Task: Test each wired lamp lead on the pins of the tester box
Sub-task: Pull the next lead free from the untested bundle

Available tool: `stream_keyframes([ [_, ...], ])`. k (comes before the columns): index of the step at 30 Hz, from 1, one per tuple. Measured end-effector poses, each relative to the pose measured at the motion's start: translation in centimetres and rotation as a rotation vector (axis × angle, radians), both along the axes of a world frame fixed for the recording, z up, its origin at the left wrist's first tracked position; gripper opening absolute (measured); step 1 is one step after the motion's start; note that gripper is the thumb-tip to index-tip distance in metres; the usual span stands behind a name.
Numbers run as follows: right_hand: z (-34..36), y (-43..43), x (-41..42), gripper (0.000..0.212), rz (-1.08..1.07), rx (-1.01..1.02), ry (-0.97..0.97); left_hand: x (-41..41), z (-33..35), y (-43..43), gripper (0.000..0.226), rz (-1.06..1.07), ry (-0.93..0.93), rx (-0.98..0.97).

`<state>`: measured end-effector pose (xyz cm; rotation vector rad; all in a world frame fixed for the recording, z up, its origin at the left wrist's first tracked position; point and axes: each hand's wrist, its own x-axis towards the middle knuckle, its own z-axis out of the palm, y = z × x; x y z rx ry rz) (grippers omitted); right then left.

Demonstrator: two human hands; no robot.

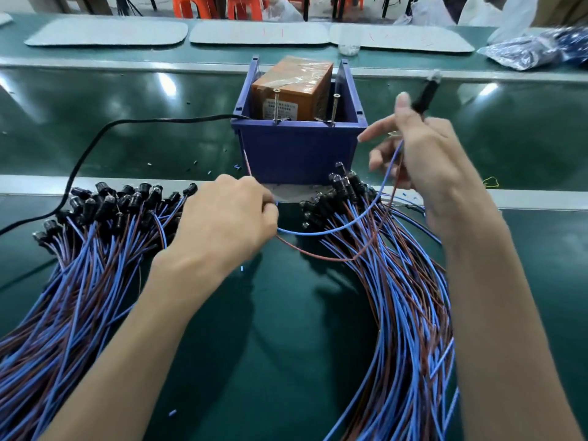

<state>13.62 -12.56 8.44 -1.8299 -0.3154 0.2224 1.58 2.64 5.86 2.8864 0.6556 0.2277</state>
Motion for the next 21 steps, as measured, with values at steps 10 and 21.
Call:
stream_keyframes([
  [10, -0.9, -1.7, 0.9, 0.022, 0.046, 0.039, 0.102, -2.6, 2.9, -2.4, 0.054, -0.566, 0.605, 0.127],
  [21, -1.9, -2.1, 0.5, 0.015, 0.445, -0.318, 0.128, -2.2, 0.7, -7.9, 0.054, -0.800, 0.776, -0.160],
])
